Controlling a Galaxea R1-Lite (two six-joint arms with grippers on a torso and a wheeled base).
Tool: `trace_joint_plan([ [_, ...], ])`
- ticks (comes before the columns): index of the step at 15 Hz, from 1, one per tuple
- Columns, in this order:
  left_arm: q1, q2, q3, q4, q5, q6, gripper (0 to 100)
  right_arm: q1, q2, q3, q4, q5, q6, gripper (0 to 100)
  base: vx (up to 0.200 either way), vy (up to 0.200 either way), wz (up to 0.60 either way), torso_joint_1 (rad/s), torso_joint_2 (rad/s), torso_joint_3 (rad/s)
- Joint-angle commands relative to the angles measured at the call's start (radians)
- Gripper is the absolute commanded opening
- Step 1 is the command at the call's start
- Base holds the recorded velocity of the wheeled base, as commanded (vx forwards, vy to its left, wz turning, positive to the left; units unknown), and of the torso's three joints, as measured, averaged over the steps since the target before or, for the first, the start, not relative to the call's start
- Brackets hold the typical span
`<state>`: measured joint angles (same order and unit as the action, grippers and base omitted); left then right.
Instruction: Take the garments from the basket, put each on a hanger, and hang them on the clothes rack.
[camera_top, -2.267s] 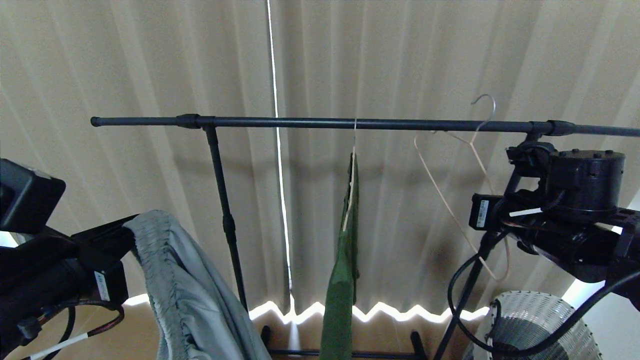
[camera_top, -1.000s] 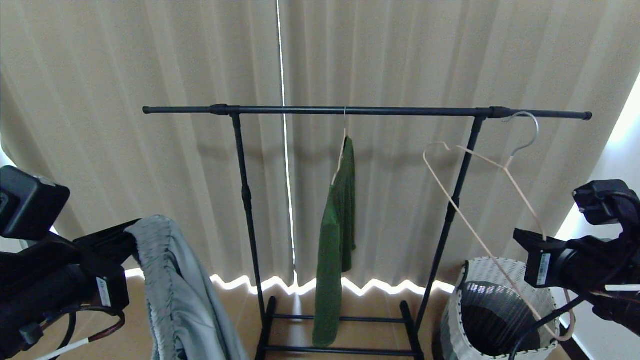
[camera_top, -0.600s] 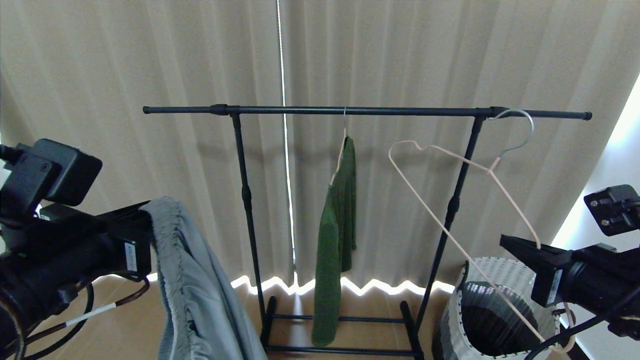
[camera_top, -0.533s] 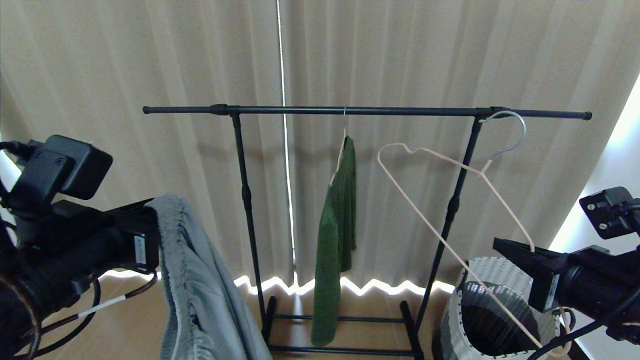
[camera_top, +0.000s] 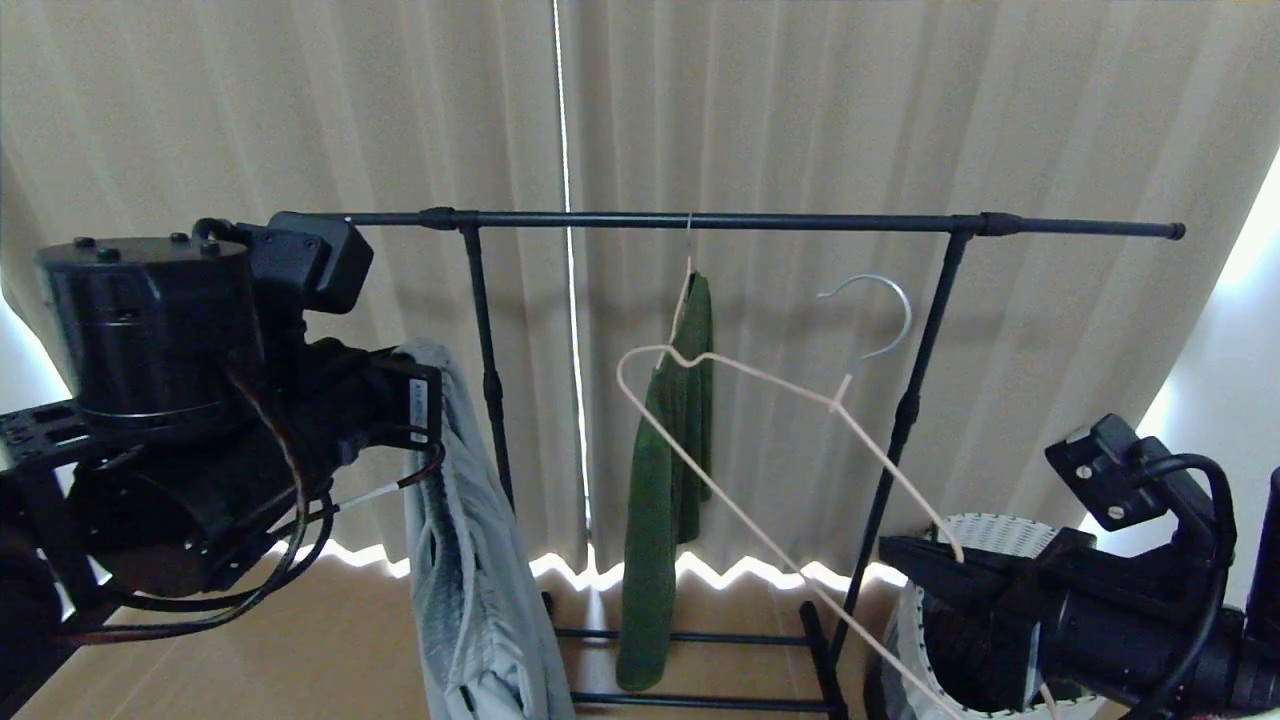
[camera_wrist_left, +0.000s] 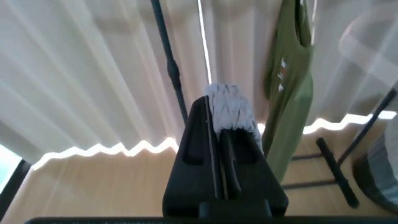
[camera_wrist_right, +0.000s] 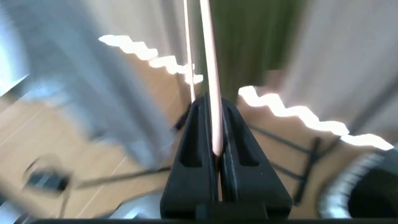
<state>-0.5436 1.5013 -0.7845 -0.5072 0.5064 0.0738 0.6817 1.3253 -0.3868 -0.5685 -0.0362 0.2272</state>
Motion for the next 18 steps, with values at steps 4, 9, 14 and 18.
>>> trace_joint_plan([
  [4,-0.004,0.114,-0.075,-0.001,0.064,-0.008,0,0.105,0.023,0.000,0.001,0.067,0.001,0,0.000,0.000,0.00,0.000,0.00,0.000],
  [9,-0.002,0.160,-0.108,-0.002,0.112,-0.028,0,0.223,0.014,-0.007,-0.001,0.087,0.083,0,0.000,0.000,0.00,0.000,0.00,0.000],
  [14,0.002,0.168,-0.107,-0.002,0.113,-0.029,0,0.240,0.015,-0.007,-0.017,0.088,0.084,0,0.000,0.000,0.00,0.000,0.00,0.000],
  [18,0.004,0.175,-0.111,-0.001,0.116,-0.037,0,0.260,0.020,-0.007,-0.044,0.091,0.080,0,0.000,0.000,0.00,0.000,0.00,0.000],
])
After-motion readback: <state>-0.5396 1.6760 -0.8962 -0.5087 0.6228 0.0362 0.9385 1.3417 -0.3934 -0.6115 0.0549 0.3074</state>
